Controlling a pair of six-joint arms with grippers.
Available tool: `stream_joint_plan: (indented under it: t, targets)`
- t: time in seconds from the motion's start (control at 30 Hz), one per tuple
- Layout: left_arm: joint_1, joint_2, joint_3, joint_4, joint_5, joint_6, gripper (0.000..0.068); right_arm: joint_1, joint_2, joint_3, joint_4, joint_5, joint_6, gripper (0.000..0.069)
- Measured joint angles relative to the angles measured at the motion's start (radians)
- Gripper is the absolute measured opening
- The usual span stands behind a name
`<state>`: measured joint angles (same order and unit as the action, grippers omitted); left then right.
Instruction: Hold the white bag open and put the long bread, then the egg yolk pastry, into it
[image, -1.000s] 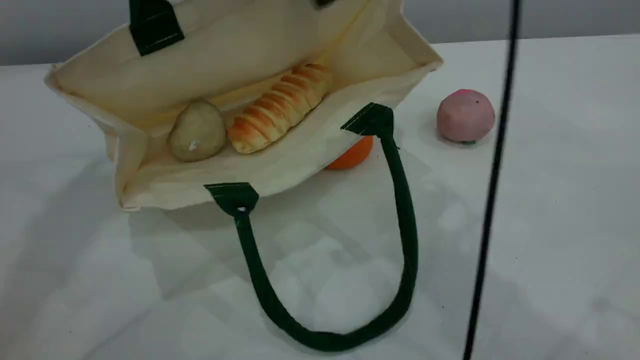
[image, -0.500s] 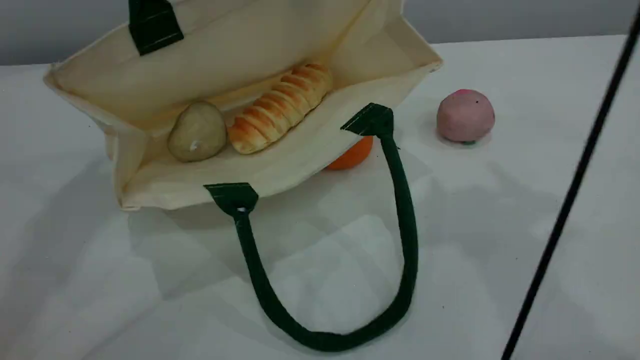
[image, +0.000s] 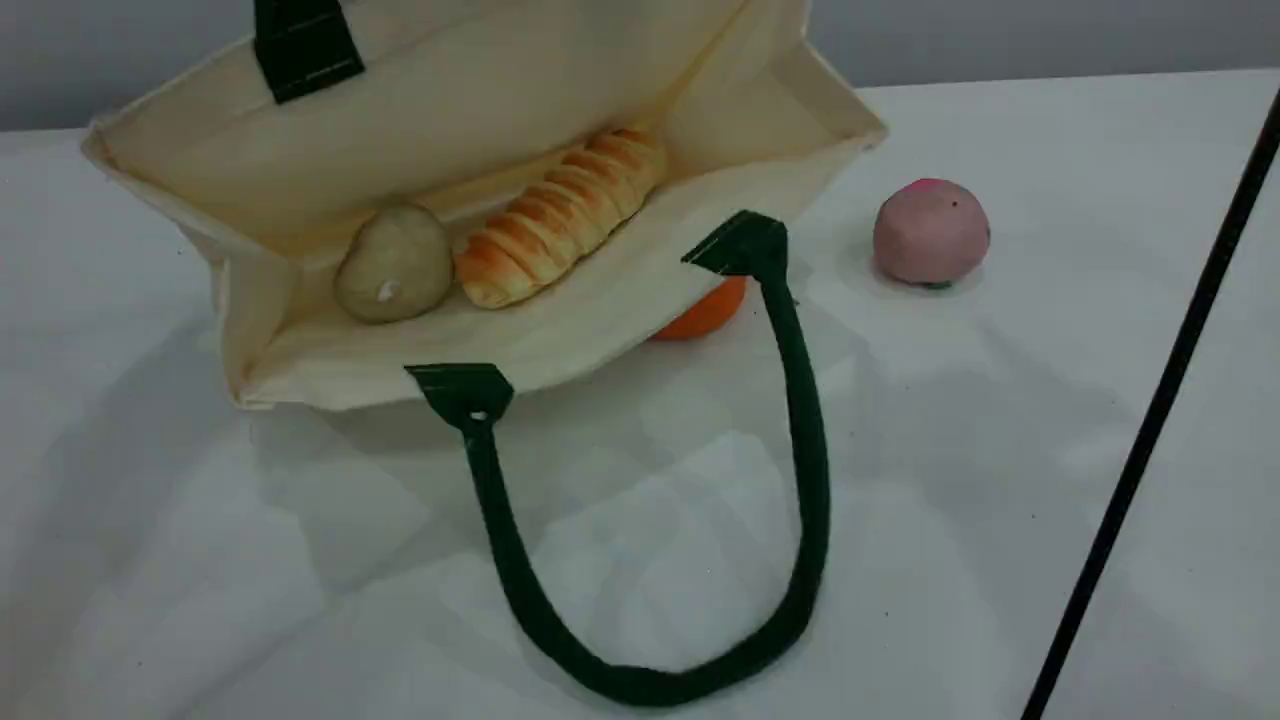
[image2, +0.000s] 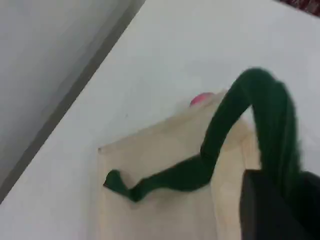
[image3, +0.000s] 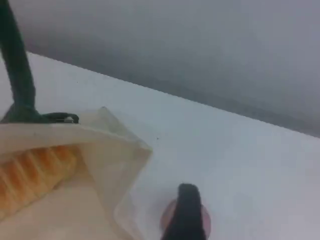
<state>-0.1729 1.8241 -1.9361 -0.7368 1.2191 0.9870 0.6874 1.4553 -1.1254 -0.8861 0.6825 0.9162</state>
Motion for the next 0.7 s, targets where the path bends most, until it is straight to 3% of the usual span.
stream_joint_plan:
  t: [0.13,0.27,0.5,0.7]
  targets:
    - [0.000,0.000,0.000,-0.036,-0.001,0.000,0.0353,0.000,0.000,0.000,0.000,0.000,-0.001,0.0561]
    - [0.000,-0.001,0.000,-0.037,-0.001,-0.010,0.0457,0.000,0.000,0.000,0.000,0.009,-0.021,0.0561]
    - [0.000,-0.039,-0.001,-0.027,0.001,-0.077,0.0484,0.000,-0.072,0.000,0.001,0.039,-0.044,0.0561]
    - [0.000,-0.127,-0.001,-0.010,0.003,-0.155,0.0484,0.001,-0.215,0.000,0.009,0.168,-0.126,0.0561]
